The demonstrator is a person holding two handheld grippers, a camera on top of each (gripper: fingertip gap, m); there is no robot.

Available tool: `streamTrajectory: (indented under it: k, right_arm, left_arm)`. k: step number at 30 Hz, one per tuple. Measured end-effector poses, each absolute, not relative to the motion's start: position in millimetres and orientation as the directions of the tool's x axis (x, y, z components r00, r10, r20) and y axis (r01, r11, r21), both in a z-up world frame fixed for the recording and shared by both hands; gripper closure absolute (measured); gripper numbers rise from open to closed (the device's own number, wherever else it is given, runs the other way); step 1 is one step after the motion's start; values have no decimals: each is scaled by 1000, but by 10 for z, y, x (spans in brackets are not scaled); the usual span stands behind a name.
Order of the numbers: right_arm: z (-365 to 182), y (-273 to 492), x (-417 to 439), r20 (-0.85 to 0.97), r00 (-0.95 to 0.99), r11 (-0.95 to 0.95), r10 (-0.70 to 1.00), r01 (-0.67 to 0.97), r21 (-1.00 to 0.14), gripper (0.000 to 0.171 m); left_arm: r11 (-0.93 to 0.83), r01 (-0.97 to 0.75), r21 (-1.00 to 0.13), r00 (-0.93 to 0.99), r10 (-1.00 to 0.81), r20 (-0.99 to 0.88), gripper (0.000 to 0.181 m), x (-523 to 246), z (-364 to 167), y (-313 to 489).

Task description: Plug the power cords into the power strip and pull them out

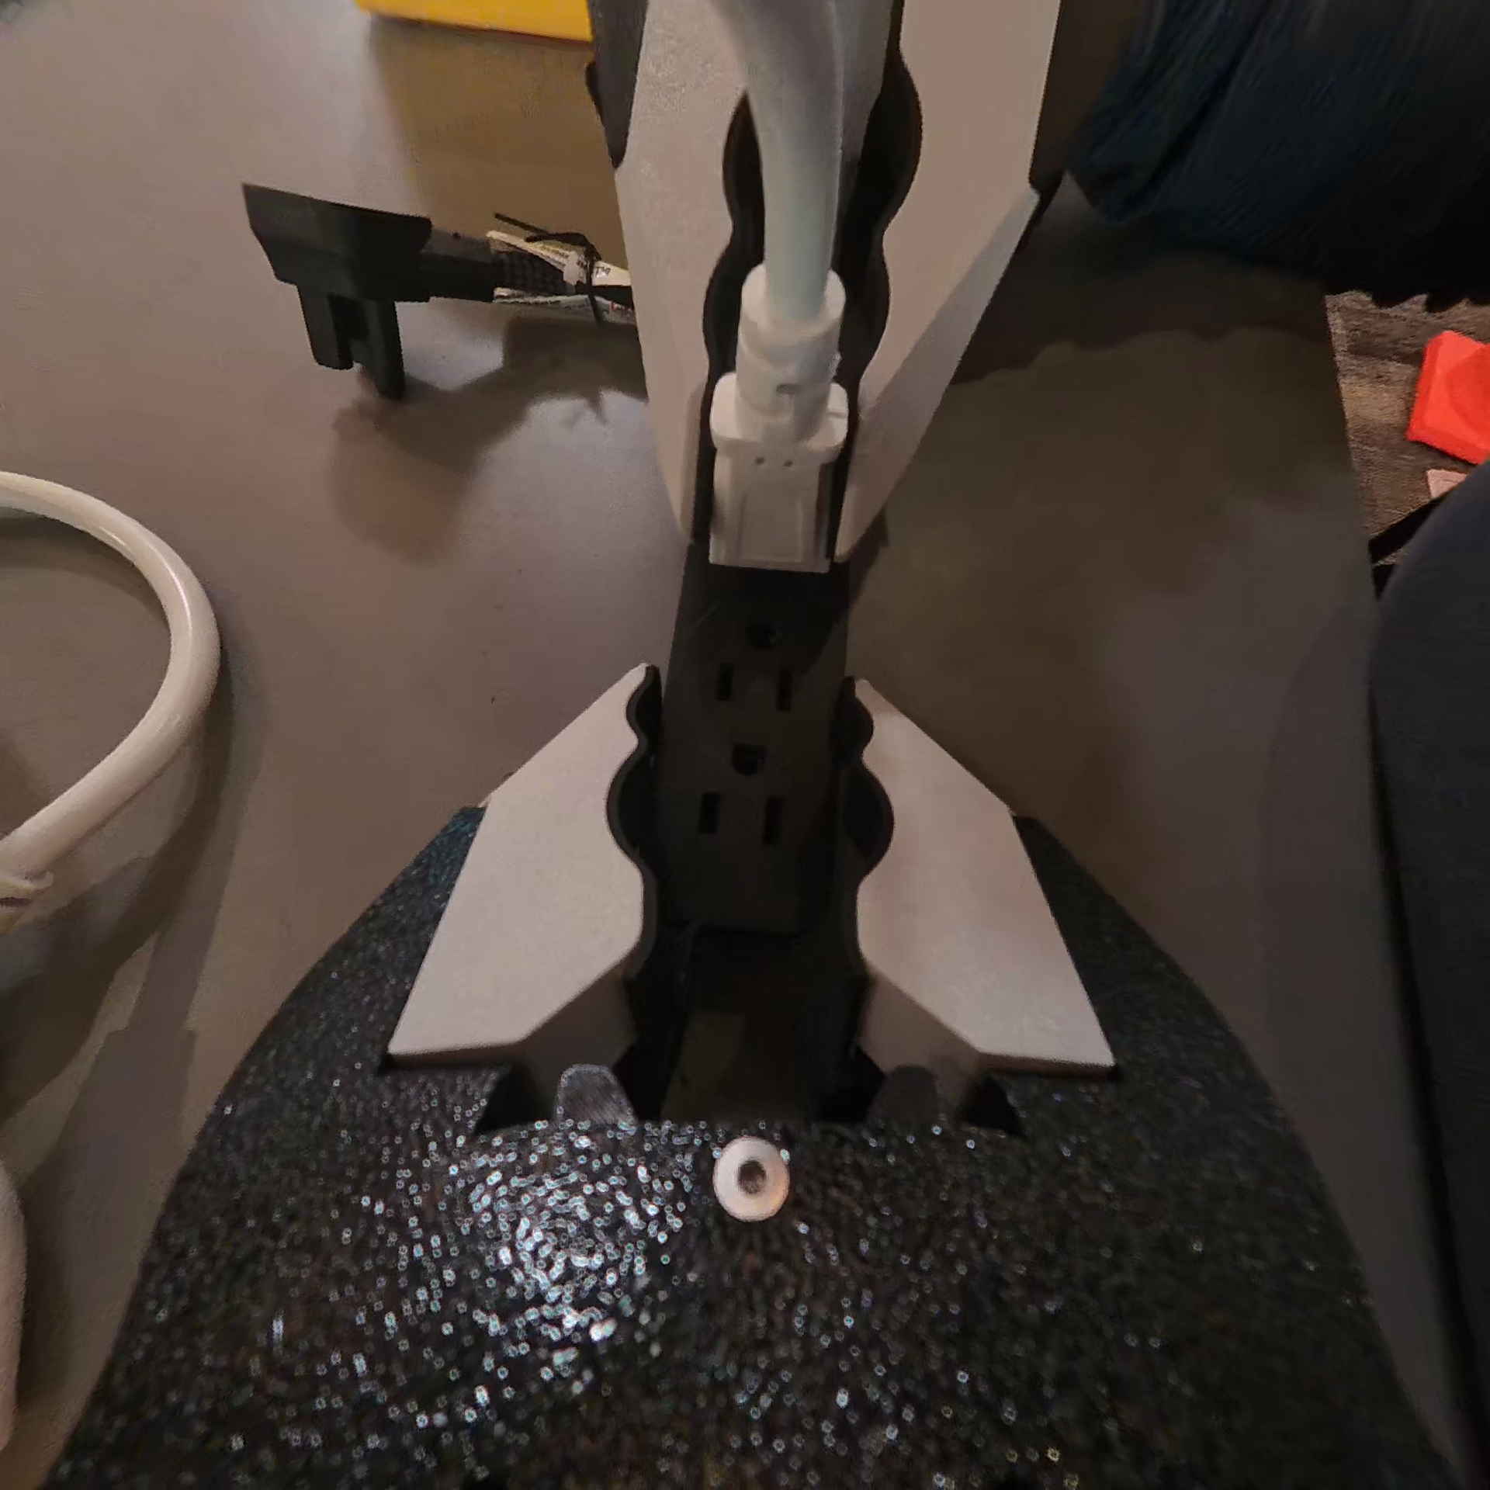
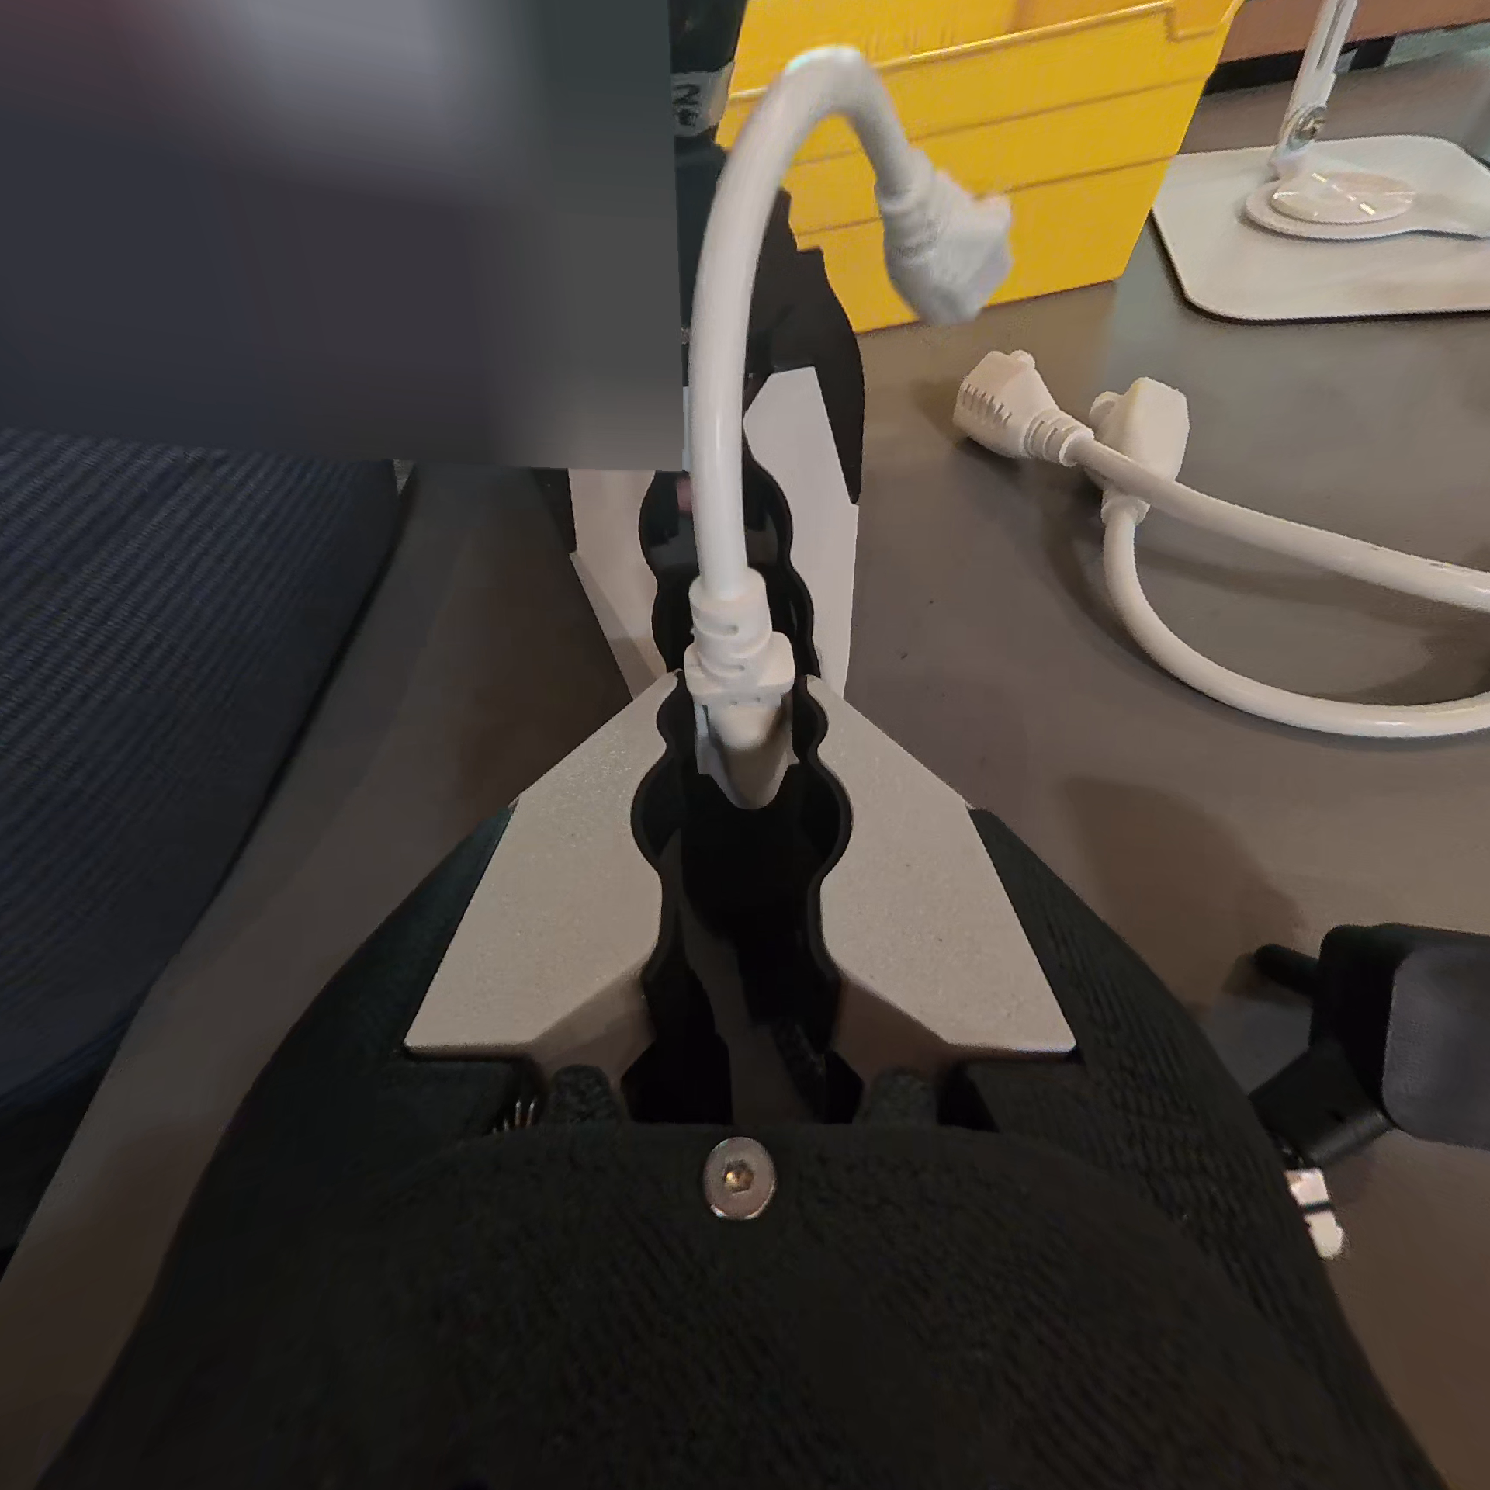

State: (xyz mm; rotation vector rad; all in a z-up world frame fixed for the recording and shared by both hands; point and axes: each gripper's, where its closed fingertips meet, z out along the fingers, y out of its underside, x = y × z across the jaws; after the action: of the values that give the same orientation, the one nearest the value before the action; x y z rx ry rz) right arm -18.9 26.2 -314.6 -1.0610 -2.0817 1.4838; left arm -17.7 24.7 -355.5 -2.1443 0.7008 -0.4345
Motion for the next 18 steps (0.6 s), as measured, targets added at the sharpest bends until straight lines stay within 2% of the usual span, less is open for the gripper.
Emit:
streamTrajectory:
  k: [5,8,10,12,15,18]
  right_arm:
    - [-3143,244,-204,-122,-647,161,752,360,-919,146]
    - [-3124,229,-184,-49,-665,215,745,309,-926,147]
    - [-3019,230,-211,-11,-655,203,756,250,-947,132]
    - [-2874,232,-216,-28,-653,147,757,212,-966,126]
    - [-2892,221,-234,-24,-650,156,759,217,-964,133]
    - [-2900,156,-278,-43,-659,142,751,225,-964,151]
  left_arm:
    - [-509,-333,-794,784,-618,67,138,-171,-3555,244]
    - [-504,-340,-794,776,-627,65,138,-155,-3555,230]
    - [-508,-332,-795,777,-625,76,138,-155,-3551,231]
    - [-510,-327,-796,777,-625,81,138,-153,-3548,232]
    - [-509,-329,-795,776,-625,79,138,-150,-3549,233]
    - [-508,-332,-795,777,-625,75,138,-145,-3550,236]
